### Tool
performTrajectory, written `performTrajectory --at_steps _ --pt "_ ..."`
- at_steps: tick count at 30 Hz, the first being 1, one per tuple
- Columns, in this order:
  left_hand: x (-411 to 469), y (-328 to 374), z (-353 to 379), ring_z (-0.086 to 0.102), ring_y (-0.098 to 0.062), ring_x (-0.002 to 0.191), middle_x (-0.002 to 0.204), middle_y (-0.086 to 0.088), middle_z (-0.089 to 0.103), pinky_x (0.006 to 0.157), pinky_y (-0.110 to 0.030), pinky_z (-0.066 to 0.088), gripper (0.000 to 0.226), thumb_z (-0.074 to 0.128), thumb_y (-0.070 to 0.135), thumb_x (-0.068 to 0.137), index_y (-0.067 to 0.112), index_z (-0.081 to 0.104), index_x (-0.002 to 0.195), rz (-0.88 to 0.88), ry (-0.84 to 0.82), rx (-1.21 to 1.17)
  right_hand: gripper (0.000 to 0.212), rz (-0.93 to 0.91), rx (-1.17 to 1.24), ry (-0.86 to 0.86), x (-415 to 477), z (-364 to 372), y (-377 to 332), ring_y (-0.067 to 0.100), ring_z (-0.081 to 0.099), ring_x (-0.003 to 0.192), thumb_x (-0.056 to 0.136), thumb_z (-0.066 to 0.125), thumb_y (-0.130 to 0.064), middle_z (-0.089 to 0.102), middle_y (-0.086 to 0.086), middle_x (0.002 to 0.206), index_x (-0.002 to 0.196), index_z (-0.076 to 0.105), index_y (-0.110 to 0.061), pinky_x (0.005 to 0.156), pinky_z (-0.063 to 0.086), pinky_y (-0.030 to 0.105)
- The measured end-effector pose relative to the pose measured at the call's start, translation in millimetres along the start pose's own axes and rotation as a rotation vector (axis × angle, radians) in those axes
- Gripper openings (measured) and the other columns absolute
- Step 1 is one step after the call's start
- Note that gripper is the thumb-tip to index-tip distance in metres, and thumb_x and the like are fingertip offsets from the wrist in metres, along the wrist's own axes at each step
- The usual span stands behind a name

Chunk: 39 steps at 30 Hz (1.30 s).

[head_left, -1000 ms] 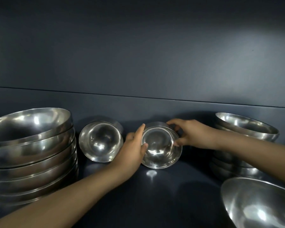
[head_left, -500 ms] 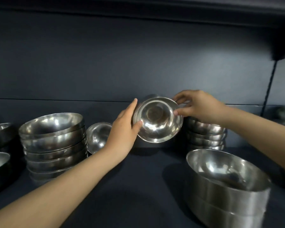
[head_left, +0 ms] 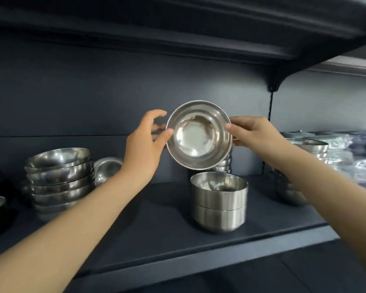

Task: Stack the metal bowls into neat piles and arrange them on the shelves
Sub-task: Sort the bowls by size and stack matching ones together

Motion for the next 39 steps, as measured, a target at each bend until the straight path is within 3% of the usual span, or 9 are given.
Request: performTrajectory --at_steps 5,10,15,19,23,26,33,36,39 --pt "2.3 -0.1 28.4 0.066 -0.022 0.070 0.083 0.002 0.068 0.080 -0.038 0.055 0.008 0.055 0.025 0.092 0.023 0.062 0.095 -0.091 -0.043 0.000 0.019 0.091 0.080 0.056 -15.3 -24.3 21.5 0.015 0.054 0.063 0.094 0.056 -0.014 0.056 0.017 0.087 0.109 0.064 -0.008 0.059 0.056 0.019" --pt "-9.6 -17.0 67.6 0.062 -0.012 0.078 0.085 0.009 0.066 0.078 -0.027 0.056 0.021 0.053 0.034 0.092 0.028 0.065 0.108 -0.186 -0.234 -0.050 0.025 0.222 0.100 0.082 -14.2 -33.9 54.4 0.015 0.050 0.054 0.095 0.055 -0.019 0.055 0.017 0.089 0.104 0.066 0.002 0.046 0.050 0.015" --pt "-30.3 -38.1 91.5 0.051 -0.027 0.123 0.138 -0.011 0.050 0.109 -0.042 0.037 0.107 0.047 0.076 0.056 0.021 0.029 0.146 -0.281 -0.448 0.018 0.040 0.275 0.124 -0.107 -21.6 -21.7 74.8 0.014 0.049 0.063 0.090 0.060 -0.034 0.057 0.012 0.085 0.098 0.069 0.005 0.058 0.052 0.014" --pt "-30.8 -39.2 92.0 0.044 -0.026 0.130 0.142 -0.012 0.045 0.112 -0.038 0.031 0.086 0.040 0.064 0.073 0.018 0.030 0.145 -0.266 -0.367 0.109 0.010 0.252 0.106 -0.293 -31.4 -6.6 79.6 0.012 0.050 0.071 0.085 0.065 -0.027 0.052 0.004 0.073 0.081 0.070 -0.018 0.073 0.051 0.019" --pt "-29.8 -42.2 95.8 0.037 -0.015 0.134 0.147 0.000 0.039 0.106 -0.026 0.026 0.059 0.036 0.049 0.092 0.018 0.037 0.142 -0.250 -0.318 0.184 0.023 0.240 0.094 -0.263 -30.8 -7.5 88.7 0.013 0.050 0.070 0.085 0.064 -0.030 0.052 0.005 0.072 0.090 0.070 -0.008 0.068 0.050 0.017" --pt "-36.0 -46.3 102.7 0.049 -0.015 0.117 0.121 0.003 0.057 0.091 -0.023 0.036 0.048 0.029 0.050 0.095 0.018 0.056 0.119 -0.252 -0.352 0.226 0.021 0.239 -0.019 -0.272 -35.2 -4.4 98.7 0.013 0.059 0.084 0.084 0.062 -0.042 0.066 0.002 0.088 0.087 0.069 -0.022 0.070 0.045 0.021" --pt "-54.2 -60.5 113.3 0.036 -0.020 0.134 0.145 -0.001 0.038 0.112 -0.045 0.030 0.090 0.023 0.084 0.070 0.025 0.037 0.137 -0.347 -0.428 0.166 0.025 0.225 -0.027 -0.228 -42.1 -3.4 111.7 0.021 0.059 0.113 0.084 0.053 -0.054 0.068 -0.004 0.097 0.084 0.067 -0.032 0.086 0.048 0.032" --pt "-57.1 -59.5 114.2 0.042 -0.020 0.128 0.136 -0.004 0.047 0.109 -0.044 0.034 0.066 0.024 0.068 0.084 0.025 0.045 0.128 -0.352 -0.424 0.132 0.053 0.212 -0.048 -0.232 -44.9 -1.6 110.5 0.022 0.061 0.109 0.083 0.050 -0.059 0.067 0.011 0.114 0.103 0.068 -0.013 0.093 0.048 0.035" --pt "-58.0 -61.5 113.8 0.040 -0.014 0.129 0.137 0.004 0.046 0.111 -0.038 0.031 0.053 0.023 0.055 0.093 0.026 0.043 0.132 -0.367 -0.408 0.142 0.033 0.198 -0.054 -0.248 -46.7 -0.6 107.6 0.013 0.059 0.109 0.089 0.048 -0.054 0.066 -0.005 0.110 0.099 0.063 -0.027 0.100 0.046 0.038"
Point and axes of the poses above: each hand's wrist, its own x-axis towards the middle knuckle, its own z-axis out of the palm, y = z × x, the point moved 10 cm from there along x, towards the middle knuckle
